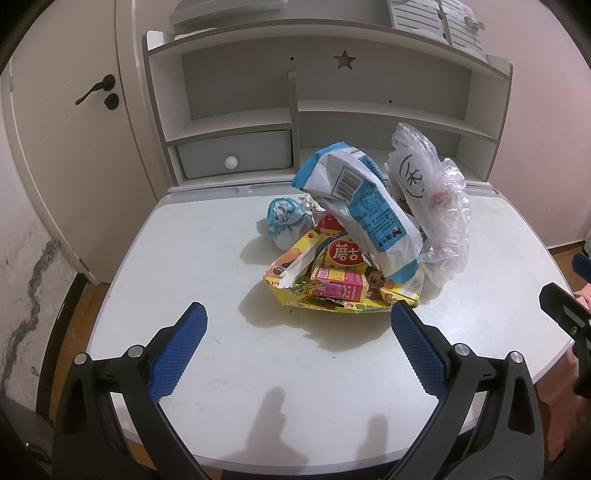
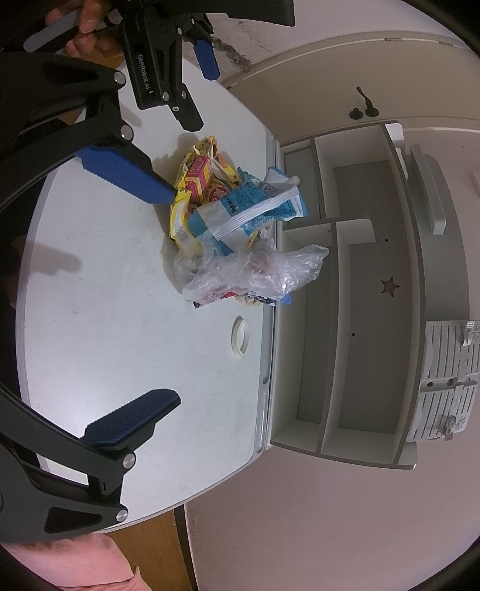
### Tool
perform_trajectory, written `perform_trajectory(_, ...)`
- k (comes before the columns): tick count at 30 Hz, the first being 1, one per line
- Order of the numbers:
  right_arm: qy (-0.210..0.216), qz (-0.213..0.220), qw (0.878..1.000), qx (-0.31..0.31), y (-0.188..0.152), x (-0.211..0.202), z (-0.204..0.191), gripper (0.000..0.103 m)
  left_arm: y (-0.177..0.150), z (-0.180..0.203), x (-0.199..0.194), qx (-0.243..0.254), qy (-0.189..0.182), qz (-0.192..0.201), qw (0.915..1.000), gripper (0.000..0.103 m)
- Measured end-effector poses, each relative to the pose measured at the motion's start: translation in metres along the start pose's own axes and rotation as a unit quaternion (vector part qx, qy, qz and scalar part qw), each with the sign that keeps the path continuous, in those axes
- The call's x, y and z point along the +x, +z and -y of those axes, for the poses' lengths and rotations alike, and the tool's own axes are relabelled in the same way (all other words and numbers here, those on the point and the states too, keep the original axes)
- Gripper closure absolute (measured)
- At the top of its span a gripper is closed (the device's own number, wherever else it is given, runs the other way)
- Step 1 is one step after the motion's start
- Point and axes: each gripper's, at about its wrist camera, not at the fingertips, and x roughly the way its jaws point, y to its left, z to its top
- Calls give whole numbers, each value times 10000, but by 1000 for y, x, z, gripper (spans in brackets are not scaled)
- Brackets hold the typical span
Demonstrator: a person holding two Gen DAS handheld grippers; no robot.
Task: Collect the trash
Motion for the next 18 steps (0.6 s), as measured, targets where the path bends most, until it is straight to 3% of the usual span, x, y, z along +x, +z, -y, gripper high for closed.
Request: perform_trajectory(18,-1,-49,10000,22,-1,2,3,6,4,0,4,3,-7,-69,10000,6)
